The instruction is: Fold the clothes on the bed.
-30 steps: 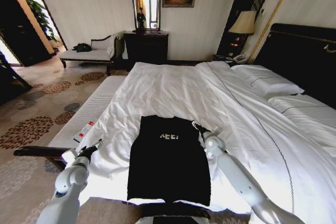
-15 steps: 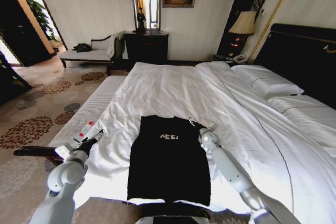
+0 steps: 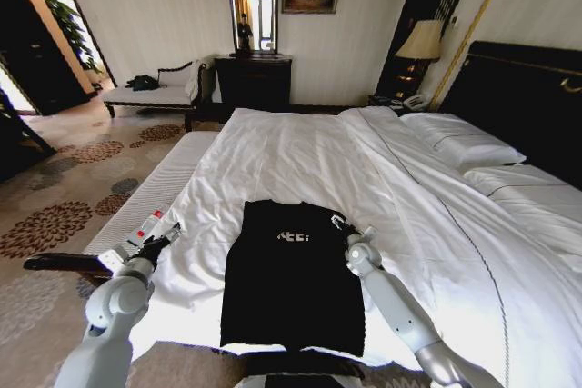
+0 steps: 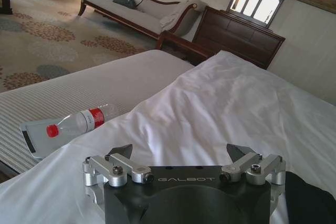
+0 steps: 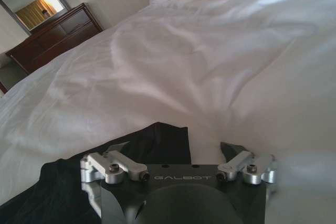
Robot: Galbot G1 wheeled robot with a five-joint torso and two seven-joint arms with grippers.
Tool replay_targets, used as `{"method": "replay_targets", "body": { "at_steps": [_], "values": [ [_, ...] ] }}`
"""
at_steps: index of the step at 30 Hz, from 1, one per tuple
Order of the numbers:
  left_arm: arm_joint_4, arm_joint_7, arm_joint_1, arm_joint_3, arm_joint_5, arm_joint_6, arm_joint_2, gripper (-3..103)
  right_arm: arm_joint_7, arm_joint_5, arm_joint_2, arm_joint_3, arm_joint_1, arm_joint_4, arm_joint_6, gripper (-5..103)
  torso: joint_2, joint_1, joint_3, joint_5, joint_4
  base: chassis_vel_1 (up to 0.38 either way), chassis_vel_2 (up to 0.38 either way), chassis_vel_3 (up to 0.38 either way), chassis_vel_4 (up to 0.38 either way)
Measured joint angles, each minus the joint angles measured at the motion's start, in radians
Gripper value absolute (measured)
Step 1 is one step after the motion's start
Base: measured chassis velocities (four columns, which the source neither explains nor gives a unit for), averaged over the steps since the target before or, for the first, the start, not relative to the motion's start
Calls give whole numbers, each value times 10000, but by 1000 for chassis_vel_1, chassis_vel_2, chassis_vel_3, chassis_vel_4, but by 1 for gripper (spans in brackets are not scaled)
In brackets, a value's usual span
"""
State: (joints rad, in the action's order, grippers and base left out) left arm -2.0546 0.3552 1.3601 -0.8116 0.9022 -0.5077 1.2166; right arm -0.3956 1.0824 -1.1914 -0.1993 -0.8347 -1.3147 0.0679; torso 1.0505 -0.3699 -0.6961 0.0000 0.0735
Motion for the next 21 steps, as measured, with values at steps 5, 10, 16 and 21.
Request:
{"method": "replay_targets", "body": {
  "at_steps": [5, 10, 16, 21],
  "values": [
    [32, 4, -1, -45, -1, 1, -50, 100, -32, 144, -64, -2, 39, -5, 8, 85, 0, 0, 0, 0, -3, 0, 0, 0, 0],
    [142, 9, -53, -54, -18, 17, -44, 100, -28, 221, -64, -7, -33, -90, -106, 63, 0, 0, 0, 2, -2, 0, 0, 0, 0],
    [241, 17, -112, 65, -132, 34, 35, 100, 12, 307, -36, -38, 13, -11, -286, 36, 0, 0, -1, 1, -2, 0, 0, 0, 0],
    [322, 18, -172, 221, -221, 43, 71, 100, 51, 292, -61, -19, 223, 243, -438, 20, 0, 0, -1, 2, -3, 0, 0, 0, 0]
  ]
}}
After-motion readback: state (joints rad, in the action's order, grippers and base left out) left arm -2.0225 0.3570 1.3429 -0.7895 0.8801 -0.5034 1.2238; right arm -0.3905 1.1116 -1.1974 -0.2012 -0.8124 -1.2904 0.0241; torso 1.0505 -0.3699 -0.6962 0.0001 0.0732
